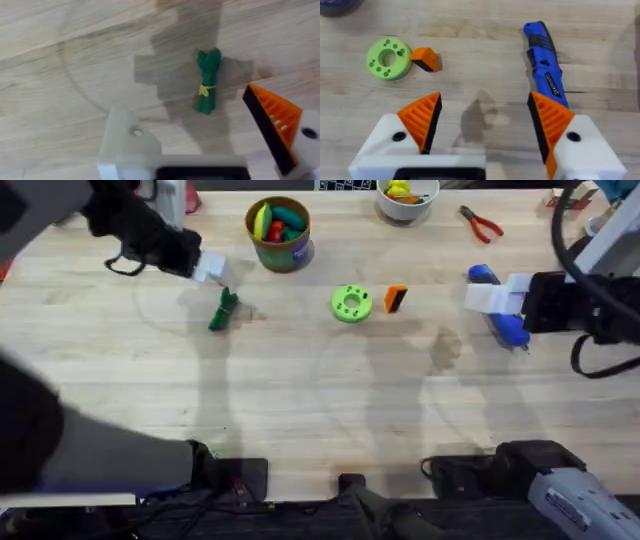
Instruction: Pick up the gripper from the table and insert it into the empty holder that is missing its gripper. Then pick up a screw, insert it into the mounting hole, and use the screwdriver to tighten it. Finally, clean up the table by picking up the vegetable and placing it into the bucket.
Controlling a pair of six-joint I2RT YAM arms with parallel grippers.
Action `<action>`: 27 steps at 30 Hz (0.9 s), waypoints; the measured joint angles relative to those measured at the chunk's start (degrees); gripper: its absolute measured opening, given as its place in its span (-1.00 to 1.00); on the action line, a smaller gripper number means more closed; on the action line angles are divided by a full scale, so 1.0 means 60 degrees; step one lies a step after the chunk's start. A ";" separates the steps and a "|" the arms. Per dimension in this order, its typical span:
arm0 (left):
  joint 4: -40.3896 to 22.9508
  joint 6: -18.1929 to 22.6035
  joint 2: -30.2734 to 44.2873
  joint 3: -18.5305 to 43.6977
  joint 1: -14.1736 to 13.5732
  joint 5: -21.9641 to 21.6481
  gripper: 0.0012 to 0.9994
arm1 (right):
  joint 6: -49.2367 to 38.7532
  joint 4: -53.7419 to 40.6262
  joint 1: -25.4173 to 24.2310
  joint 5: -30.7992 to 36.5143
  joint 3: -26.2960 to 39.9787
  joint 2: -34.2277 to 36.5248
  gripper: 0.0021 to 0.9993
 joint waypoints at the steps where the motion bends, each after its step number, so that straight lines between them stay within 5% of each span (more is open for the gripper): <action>1: 0.0001 0.0078 0.0354 0.0024 0.0043 0.0008 0.91 | 0.0000 -0.0004 0.0000 0.0000 0.0000 0.0000 0.99; 10: 0.0085 0.0467 0.2547 0.0023 -0.0016 0.0259 0.65 | 0.0000 -0.0047 0.0000 0.0004 0.0000 0.0000 0.99; 13: -0.0059 0.0543 0.2651 0.0038 -0.0052 0.0481 0.07 | 0.0000 -0.0051 0.0000 0.0004 0.0000 0.0000 0.99; 16: -0.0208 0.0572 0.2651 0.0069 -0.0135 0.0764 -0.84 | 0.0000 -0.0055 0.0000 0.0004 0.0001 0.0000 0.99; 17: -0.0214 0.0621 0.2636 0.0082 -0.0162 0.0772 -0.96 | 0.0000 -0.0062 0.0000 0.0004 0.0003 0.0000 0.99; 27: -0.0813 0.0370 0.2632 0.0443 -0.0147 0.0604 -0.99 | 0.0000 -0.0047 0.0000 0.0004 0.0004 0.0000 0.99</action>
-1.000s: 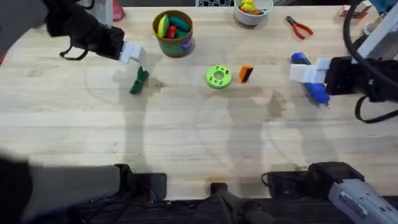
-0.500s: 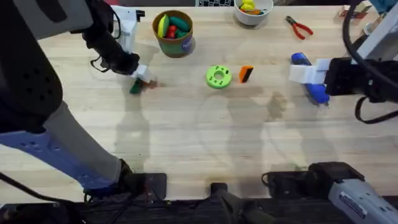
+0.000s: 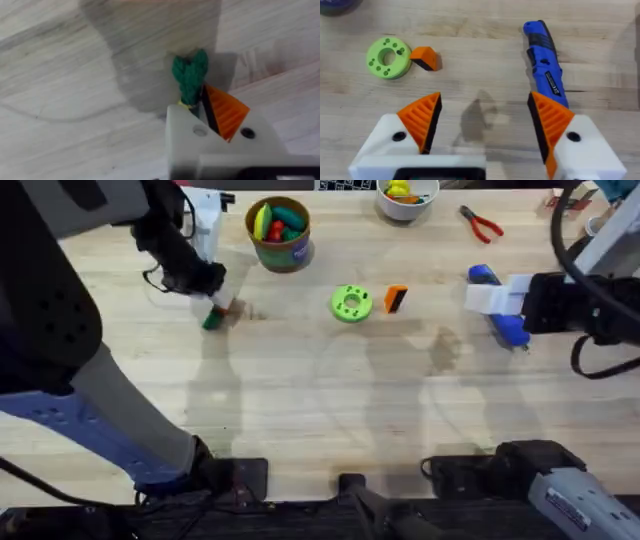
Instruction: Pick up the gripper from the table and insert it into the empty holder that is missing its gripper. Then pick up a screw, insert it into the mounting hole, and use the screwdriver to tighten it. Finally, clean up the table by picking up the vegetable and placing it into the bucket.
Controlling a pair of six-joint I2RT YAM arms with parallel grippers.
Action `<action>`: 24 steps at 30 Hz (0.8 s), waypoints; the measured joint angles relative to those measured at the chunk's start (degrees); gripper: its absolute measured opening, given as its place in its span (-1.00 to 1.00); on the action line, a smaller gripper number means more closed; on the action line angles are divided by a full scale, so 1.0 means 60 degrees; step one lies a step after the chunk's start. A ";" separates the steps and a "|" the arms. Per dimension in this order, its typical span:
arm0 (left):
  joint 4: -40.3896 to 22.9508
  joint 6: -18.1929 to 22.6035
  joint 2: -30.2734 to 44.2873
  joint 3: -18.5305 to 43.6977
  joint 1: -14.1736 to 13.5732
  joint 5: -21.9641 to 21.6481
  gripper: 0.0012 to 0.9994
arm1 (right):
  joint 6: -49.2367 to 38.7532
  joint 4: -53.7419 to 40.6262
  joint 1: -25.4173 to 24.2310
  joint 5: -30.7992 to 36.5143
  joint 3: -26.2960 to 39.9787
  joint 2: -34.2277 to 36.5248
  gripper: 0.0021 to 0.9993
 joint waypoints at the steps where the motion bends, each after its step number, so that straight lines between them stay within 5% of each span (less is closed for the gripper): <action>1: -0.0194 -0.0131 -0.0026 0.0196 0.0000 -0.0063 -0.99 | 0.0000 0.0008 0.0000 0.0000 -0.0002 0.0000 0.99; 9: -0.0773 -0.0871 -0.2250 0.0610 -0.0242 -0.0413 -0.95 | 0.0000 0.0252 0.0000 0.0000 0.0000 0.0000 0.99; 15: -0.1758 -0.1372 -0.4241 0.0669 -0.0350 -0.0425 0.83 | 0.0000 0.0526 0.0000 0.0000 0.0000 0.0000 0.99; 16: -0.1798 -0.1477 -0.4484 0.0646 -0.0350 -0.0425 0.94 | 0.0000 0.0539 0.0000 0.0000 0.0000 -0.0003 0.99; 24: -0.0748 -0.2274 -0.6955 -0.1418 -0.1181 -0.0423 0.98 | 0.0000 0.0386 0.0000 0.0000 0.0000 0.0000 0.99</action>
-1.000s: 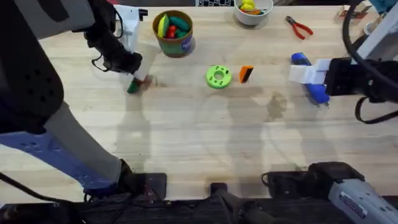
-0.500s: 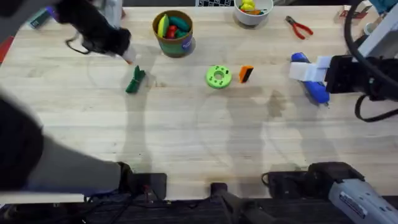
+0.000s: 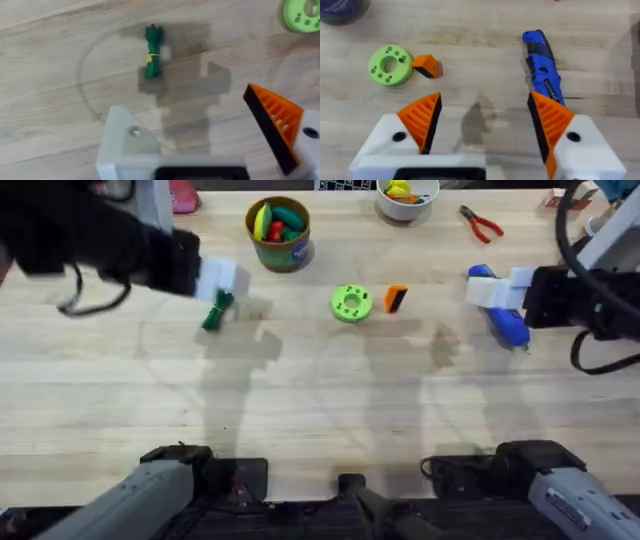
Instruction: Pick up the gripper from the table and insert it into the empty holder that is missing its gripper. Then pick up a screw, insert it into the mounting hole, and use the screwdriver to tighten it. Finally, clean up the table by picking up the vegetable and placing it into the bucket.
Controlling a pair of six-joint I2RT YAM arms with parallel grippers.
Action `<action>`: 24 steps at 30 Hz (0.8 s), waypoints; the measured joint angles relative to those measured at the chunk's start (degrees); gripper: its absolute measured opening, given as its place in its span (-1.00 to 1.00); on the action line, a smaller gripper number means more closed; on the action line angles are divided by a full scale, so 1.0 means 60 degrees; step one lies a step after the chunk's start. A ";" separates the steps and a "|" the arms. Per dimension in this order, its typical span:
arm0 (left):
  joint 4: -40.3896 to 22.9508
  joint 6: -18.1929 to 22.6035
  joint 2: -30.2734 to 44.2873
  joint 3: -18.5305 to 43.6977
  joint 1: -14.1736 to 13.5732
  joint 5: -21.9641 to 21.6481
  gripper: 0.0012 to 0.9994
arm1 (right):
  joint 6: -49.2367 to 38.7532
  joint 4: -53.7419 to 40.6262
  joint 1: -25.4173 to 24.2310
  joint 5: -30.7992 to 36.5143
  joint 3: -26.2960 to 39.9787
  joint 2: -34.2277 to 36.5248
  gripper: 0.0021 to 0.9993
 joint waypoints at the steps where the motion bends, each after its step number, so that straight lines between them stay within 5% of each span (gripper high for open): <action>1: 0.0184 -0.0080 -0.0318 -0.0290 -0.0122 -0.0002 0.98 | 0.0000 -0.0111 0.0000 0.0000 0.0000 0.0000 0.99; 7: 0.0658 -0.0320 -0.1419 -0.1020 -0.0421 -0.0002 0.98 | 0.0040 -0.0734 0.0000 -0.0011 0.0000 0.0000 0.99; 18: 0.1995 -0.0389 -0.1500 -0.1023 -0.0418 0.0253 0.98 | 0.0076 -0.2712 0.0000 -0.0033 0.0000 0.0000 0.99; 24: 0.2865 0.0485 -0.1500 -0.1042 -0.0418 0.0213 0.98 | 0.0109 -0.4116 0.0000 -0.0040 0.0000 0.0000 0.99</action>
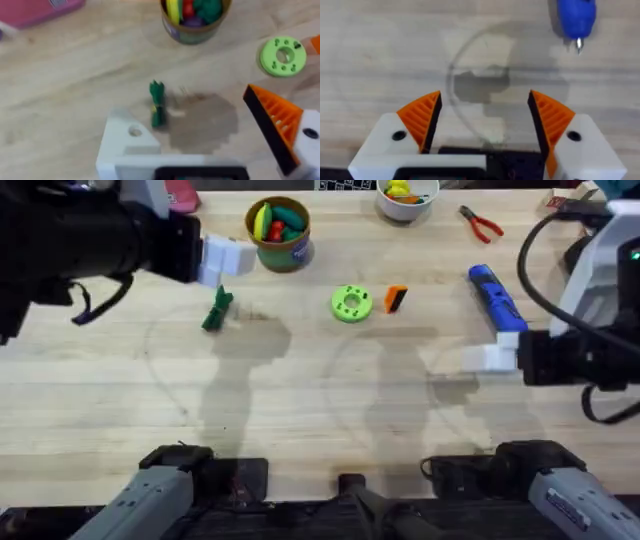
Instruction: Pick up the gripper from the table and insert it into the empty holder that is missing its gripper. Then pick up a screw, insert it into the mounting hole, and use the screwdriver to tighten it. Finally, clean up the table by picking up the vegetable and placing it into the bucket.
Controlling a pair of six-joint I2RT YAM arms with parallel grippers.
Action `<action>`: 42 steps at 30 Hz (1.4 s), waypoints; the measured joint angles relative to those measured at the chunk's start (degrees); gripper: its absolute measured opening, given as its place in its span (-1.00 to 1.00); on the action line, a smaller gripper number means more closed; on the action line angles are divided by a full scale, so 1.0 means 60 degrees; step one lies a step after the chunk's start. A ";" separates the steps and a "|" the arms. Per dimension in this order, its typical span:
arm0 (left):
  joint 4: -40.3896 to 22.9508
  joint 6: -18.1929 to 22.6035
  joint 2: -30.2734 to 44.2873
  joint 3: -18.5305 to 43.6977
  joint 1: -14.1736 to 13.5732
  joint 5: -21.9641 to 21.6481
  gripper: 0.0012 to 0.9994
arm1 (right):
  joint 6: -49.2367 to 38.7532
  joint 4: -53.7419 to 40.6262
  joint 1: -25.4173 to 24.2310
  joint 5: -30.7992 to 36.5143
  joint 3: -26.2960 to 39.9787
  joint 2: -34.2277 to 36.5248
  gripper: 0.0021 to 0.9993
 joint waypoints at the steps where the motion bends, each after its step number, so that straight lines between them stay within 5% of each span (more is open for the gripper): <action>1: 0.0199 0.0214 0.0000 0.0000 0.0000 0.0000 0.98 | 0.0000 -0.0184 0.0000 0.0000 0.0000 0.0000 0.99; 9: 0.3475 0.0896 -0.0202 -0.0442 0.0270 0.0418 0.98 | 0.0000 -0.0303 0.0000 0.0000 0.0000 0.0000 0.99; 15: 0.5801 0.0867 -0.1982 -0.2916 0.0340 0.1216 0.98 | 0.0000 -0.0303 0.0000 0.0000 0.0000 -0.0001 0.99; 21: 0.7728 -0.0289 -0.4220 -0.5581 0.0342 0.2107 0.98 | 0.0003 -0.0303 0.0000 0.0000 0.0000 -0.0003 0.99; 31: 0.9286 -0.1835 -0.7393 -0.8833 0.0339 0.4067 0.98 | 0.0000 -0.0303 0.0000 0.0000 0.0000 0.0000 0.99; 42: 0.9398 -0.3186 -0.9327 -1.0124 0.0336 0.5216 0.98 | 0.0000 -0.0303 0.0000 0.0000 0.0000 -0.0001 0.99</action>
